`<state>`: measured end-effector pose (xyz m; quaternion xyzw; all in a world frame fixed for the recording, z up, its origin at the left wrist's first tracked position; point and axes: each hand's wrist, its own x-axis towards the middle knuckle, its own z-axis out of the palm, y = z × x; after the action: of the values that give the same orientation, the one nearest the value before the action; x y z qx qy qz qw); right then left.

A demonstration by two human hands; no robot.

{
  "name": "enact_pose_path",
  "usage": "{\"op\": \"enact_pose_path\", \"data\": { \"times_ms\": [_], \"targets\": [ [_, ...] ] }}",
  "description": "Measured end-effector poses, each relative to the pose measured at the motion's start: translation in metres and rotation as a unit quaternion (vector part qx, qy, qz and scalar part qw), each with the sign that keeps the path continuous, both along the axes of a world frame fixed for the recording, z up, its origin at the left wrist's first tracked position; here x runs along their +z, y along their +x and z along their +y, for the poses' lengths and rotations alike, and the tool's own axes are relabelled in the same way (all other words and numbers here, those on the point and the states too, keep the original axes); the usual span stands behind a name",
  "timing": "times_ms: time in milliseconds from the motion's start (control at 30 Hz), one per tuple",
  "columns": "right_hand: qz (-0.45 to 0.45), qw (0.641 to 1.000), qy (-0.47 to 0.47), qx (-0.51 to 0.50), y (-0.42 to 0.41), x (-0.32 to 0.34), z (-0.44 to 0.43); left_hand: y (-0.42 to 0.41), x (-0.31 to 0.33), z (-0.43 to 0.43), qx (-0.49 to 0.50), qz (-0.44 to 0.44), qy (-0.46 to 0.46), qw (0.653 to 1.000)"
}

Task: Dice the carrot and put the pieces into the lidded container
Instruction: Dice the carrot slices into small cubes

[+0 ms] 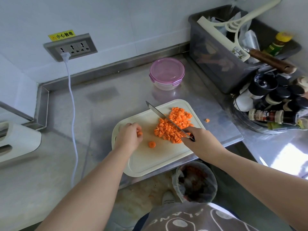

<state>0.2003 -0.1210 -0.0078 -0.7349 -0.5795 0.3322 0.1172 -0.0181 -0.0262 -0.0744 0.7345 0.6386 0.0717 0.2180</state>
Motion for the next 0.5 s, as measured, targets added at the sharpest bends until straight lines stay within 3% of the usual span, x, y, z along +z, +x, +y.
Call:
{"op": "enact_pose_path", "data": {
  "times_ms": [200,500],
  "targets": [
    [0.015,1.000,-0.007,0.012,-0.005,-0.006,-0.004,0.017,0.009,-0.041,-0.074,-0.102,-0.009,0.992],
    [0.020,1.000,-0.011,0.021,-0.010,-0.007,-0.004,0.016,-0.001,-0.046,-0.081,-0.074,-0.023,0.994]
  ]
}}
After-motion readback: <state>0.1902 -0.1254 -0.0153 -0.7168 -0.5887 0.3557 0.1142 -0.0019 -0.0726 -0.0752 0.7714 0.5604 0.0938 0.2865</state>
